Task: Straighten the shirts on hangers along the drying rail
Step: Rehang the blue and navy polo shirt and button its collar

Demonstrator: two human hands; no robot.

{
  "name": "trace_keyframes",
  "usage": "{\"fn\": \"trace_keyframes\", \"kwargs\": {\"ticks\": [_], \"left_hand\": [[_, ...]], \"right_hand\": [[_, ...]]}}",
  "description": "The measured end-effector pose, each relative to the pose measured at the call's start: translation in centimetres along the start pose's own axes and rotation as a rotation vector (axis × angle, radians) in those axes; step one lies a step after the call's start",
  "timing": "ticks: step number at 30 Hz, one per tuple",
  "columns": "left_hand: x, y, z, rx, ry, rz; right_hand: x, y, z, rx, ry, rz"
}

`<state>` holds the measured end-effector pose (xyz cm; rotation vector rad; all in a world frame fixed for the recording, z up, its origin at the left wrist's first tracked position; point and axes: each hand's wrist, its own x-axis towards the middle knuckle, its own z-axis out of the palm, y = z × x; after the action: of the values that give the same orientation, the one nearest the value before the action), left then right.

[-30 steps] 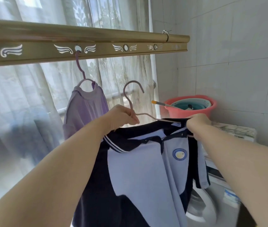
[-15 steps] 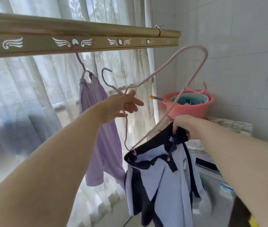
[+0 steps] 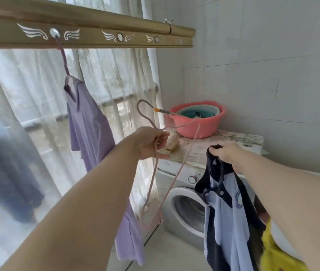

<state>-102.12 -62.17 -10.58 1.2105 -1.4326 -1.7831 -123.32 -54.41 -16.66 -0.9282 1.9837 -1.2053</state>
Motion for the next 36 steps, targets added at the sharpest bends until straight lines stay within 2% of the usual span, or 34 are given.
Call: {"fn": "trace_keyframes", "kwargs": {"ticks": [4, 7, 11, 16, 19, 22, 26, 27, 30, 31, 32, 34, 36], "left_hand": [[0.5, -0.2, 3.1, 0.058, 0.077, 0.057], [1.4, -0.6, 4.8, -0.087, 0.163, 0.102], [2.0, -1.4, 6.4, -0.272, 0.31, 0.218], [1.9, -2.5, 8.2, -0.372, 0.464, 0.315], [2.2, -3.0, 9.2, -0.441, 0.488, 0.319], [2.8, -3.6, 10.8, -0.559, 0.434, 0.262], [3.9, -4.9, 13.1, -0.539, 0.256, 0.156], [3.9, -4.9, 13.3, -0.533, 0.199, 0.13], [4.0, -3.4, 13.8, -0.605, 0.093, 0.133], [3.4, -2.6, 14.1, -0.652, 0.064, 0.15], [2.8, -1.8, 14.3, -0.696, 0.022, 0.17], [1.6, -0.9, 14.3, -0.683, -0.11, 0.238], [1.1, -0.6, 13.3, -0.547, -0.272, 0.295]], "right_hand": [[-0.7, 1.7, -2.6, -0.047, -0.067, -0.024], [-1.4, 2.5, -4.4, -0.082, -0.109, -0.053], [-1.4, 3.3, -6.0, -0.074, -0.039, -0.07], [-1.7, 3.2, -6.1, -0.098, 0.075, -0.136], [-2.2, 1.9, -5.0, -0.14, 0.093, -0.165], [-2.5, -0.5, -2.7, -0.093, 0.042, -0.248], [-3.7, -4.8, -1.3, -0.107, -0.029, -0.437], [-4.2, -5.6, -1.7, -0.197, -0.024, -0.491], [-4.7, -6.5, -3.9, -0.945, 0.262, -0.66], [-4.5, -6.4, -4.7, -1.052, 0.296, -0.646], [-4.2, -6.3, -5.4, -1.059, 0.265, -0.598], [-3.6, -6.0, -6.4, -0.888, 0.15, -0.505], [-3.3, -5.6, -7.2, -0.792, 0.184, -0.491]]}}
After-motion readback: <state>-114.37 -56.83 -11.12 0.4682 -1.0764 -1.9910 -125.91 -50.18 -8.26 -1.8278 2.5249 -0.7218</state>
